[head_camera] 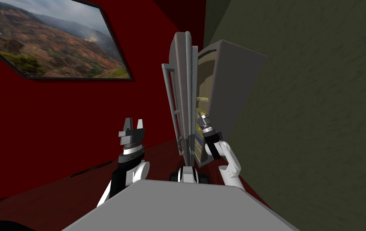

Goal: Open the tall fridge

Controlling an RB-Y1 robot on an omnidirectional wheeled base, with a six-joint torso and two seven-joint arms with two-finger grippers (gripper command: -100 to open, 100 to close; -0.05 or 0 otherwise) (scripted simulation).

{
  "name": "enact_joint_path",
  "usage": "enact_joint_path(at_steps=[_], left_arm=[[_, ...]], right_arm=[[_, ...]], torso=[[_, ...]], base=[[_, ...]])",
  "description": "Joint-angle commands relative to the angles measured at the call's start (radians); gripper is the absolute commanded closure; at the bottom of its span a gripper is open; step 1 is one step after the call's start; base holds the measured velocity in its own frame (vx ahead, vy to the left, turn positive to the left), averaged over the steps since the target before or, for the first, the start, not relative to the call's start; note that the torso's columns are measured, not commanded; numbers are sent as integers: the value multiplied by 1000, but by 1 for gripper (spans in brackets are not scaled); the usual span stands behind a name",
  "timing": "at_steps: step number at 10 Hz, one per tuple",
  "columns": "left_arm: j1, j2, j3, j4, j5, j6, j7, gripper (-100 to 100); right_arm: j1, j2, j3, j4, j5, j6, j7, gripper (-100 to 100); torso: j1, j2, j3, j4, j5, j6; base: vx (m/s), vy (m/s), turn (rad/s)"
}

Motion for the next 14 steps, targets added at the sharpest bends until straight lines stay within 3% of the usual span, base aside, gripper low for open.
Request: enact_joint_path(at_steps=[1, 2, 3, 4, 10, 14], left_arm=[[0, 0, 0, 0, 0, 0, 0, 0], [0, 0, 0, 0, 0, 0, 0, 0], [0, 0, 0, 0, 0, 0, 0, 0], [0, 0, 0, 0, 0, 0, 0, 0], [0, 0, 0, 0, 0, 0, 0, 0], [0, 0, 0, 0, 0, 0, 0, 0]], right_arm=[[22, 22, -5, 11, -9, -53, 25, 100], [37, 29, -7, 14, -14, -75, 34, 100], [25, 26, -6, 14, -11, -59, 28, 100], [27, -15, -7, 15, -12, -64, 30, -100], [35, -153, -20, 10, -22, -62, 34, -100], [50, -174, -44, -3, -37, -59, 46, -100]], torso=[[-4, 3, 2, 0, -2, 2], [-9, 11, 7, 2, -3, 4], [-11, 16, 11, 3, -4, 5], [-12, 17, 12, 4, -4, 5], [-9, 13, 9, 2, -3, 5], [-7, 13, 9, 2, -3, 5]], base=[[25, 32, -2], [-1, 26, -22], [0, 13, -6], [3, 17, -6], [1, 64, -26], [8, 197, -75]])
